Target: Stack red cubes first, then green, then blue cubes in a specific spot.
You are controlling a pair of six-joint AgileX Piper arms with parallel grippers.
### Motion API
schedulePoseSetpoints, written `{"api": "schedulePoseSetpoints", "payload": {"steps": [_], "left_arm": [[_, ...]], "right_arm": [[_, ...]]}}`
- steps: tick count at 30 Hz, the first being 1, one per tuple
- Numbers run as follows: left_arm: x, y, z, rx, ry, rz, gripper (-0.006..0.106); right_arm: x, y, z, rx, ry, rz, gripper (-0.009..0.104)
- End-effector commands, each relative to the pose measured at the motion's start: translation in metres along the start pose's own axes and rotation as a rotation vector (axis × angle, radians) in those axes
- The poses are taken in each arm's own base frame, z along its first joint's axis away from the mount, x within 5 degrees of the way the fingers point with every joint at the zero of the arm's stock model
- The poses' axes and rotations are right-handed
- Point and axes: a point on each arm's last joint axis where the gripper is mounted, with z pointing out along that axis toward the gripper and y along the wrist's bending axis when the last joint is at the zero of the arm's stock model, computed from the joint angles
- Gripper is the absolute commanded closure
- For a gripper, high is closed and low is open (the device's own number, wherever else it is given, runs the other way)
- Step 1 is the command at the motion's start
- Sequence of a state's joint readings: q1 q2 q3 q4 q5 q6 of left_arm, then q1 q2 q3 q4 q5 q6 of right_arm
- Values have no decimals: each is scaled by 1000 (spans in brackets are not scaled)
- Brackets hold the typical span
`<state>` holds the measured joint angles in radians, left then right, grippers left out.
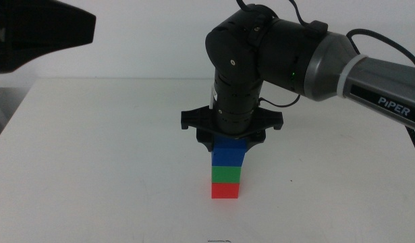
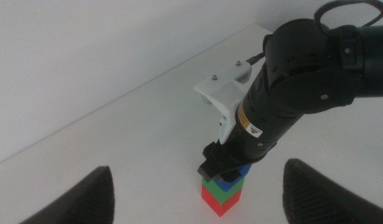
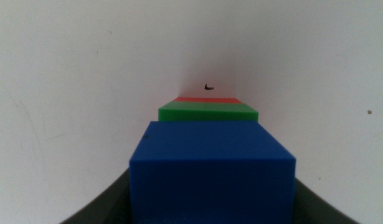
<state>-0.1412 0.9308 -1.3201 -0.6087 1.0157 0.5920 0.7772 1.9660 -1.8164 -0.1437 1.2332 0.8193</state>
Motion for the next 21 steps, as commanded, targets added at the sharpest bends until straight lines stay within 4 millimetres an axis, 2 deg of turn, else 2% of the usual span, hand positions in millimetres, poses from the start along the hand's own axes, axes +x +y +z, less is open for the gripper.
{"api": "schedulePoseSetpoints", "payload": {"steps": [1,7,11,13,18,21], "left_arm": [[-11,-1,-6,-14,-89,-13,9],[-11,-1,-6,-14,-89,-13,9],[-11,-1,-6,-14,-89,-13,9],[-11,-1,-6,-14,-89,-13,9],[-11,-1,-6,-14,-89,-13,9],[-11,-1,-6,-14,-89,-13,9]], "right_arm": [[-3,-6,-34,-13,-59,-25,57],[-4,-5,-34,-23,-68,-41,27],[-4,-5,-34,-26,-72,-27,14],[-5,-4,-34,-35,-80,-27,11],[-6,-13,-68,-86,-149,-44,11],[-7,-25,-93,-112,-196,-47,11]]}}
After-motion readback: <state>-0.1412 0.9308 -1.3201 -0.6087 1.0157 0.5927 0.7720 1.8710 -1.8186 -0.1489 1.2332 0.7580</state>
